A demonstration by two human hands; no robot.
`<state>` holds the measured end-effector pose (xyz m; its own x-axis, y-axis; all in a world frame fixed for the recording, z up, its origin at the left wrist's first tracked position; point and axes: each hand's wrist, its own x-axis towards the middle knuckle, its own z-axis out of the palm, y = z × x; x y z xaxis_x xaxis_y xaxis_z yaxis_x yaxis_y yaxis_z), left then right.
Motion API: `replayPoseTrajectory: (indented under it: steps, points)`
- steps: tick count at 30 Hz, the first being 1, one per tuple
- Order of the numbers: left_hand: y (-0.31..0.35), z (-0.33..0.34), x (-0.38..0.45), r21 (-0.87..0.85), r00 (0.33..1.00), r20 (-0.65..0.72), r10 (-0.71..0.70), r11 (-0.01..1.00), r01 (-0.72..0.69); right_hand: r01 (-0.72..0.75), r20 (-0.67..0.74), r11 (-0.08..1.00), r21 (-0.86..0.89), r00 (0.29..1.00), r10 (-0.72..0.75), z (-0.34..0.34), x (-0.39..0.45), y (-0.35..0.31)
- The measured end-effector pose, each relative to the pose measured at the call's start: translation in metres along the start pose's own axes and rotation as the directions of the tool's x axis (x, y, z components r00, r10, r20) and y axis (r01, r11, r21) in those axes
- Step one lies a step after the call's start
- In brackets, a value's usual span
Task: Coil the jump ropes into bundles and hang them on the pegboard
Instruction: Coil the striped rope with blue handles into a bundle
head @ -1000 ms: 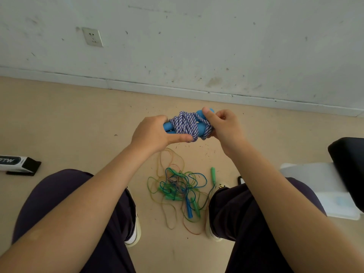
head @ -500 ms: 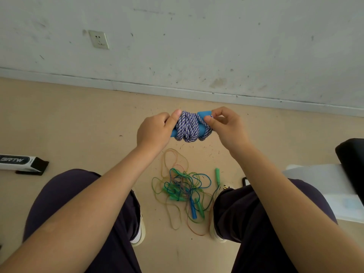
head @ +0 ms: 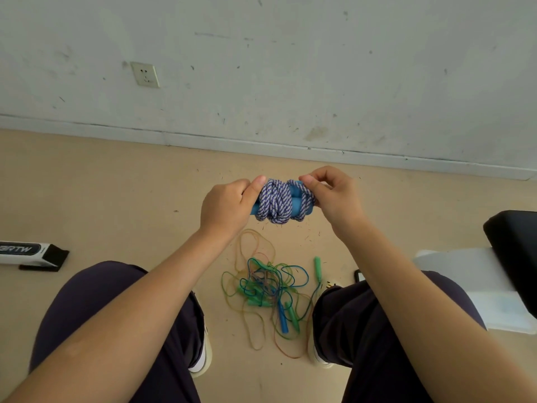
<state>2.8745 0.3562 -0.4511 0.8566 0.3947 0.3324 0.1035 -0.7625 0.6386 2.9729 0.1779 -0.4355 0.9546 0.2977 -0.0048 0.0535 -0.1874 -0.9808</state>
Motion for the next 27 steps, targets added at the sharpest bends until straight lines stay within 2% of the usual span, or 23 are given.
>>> replayPoseTrajectory:
  steps: [3,5,7,9,11,14,17,20,23,25,27]
  points:
    - [-0.001,0.0,0.003,-0.001,0.999,-0.021,-0.025,1.0,0.025,-0.03,0.0,0.995,0.093,1.0,0.031,0.005,0.001,0.0]
    - [-0.001,0.003,0.006,-0.004,0.999,-0.014,-0.051,0.999,0.051,-0.131,0.052,0.987,0.093,0.991,0.127,0.01,0.007,0.0]
    - [-0.002,0.008,0.012,-0.013,0.998,0.002,-0.07,0.997,0.07,-0.3,0.173,0.954,0.006,0.94,0.295,0.014,0.016,-0.002]
    - [-0.005,0.017,0.024,-0.058,0.992,0.041,-0.121,0.991,0.123,-0.327,0.267,0.938,-0.111,0.9,0.345,0.017,0.029,-0.001]
    - [-0.013,0.029,0.037,-0.185,0.956,0.149,-0.254,0.942,0.28,-0.272,0.248,0.956,-0.106,0.924,0.291,0.019,0.045,0.007]
    - [-0.034,0.053,0.053,-0.307,0.824,0.385,-0.417,0.784,0.54,-0.216,0.158,0.972,-0.093,0.961,0.228,0.021,0.068,0.029]
    - [-0.059,0.075,0.068,-0.273,0.695,0.618,-0.366,0.73,0.627,-0.198,0.147,0.97,-0.144,0.965,0.219,0.018,0.091,0.063]
    - [-0.076,0.096,0.083,-0.201,0.626,0.711,-0.319,0.761,0.617,-0.201,0.222,0.956,-0.214,0.943,0.248,0.019,0.11,0.089]
    - [-0.081,0.117,0.084,-0.304,0.567,0.806,-0.169,0.704,0.642,-0.182,0.26,0.946,-0.269,0.932,0.254,0.027,0.118,0.106]
    - [-0.086,0.132,0.077,-0.374,0.567,0.813,-0.132,0.627,0.683,-0.16,0.283,0.938,-0.307,0.926,0.25,0.03,0.119,0.118]
    - [-0.091,0.143,0.068,-0.394,0.611,0.772,-0.178,0.62,0.679,-0.18,0.299,0.933,-0.312,0.914,0.276,0.029,0.117,0.129]
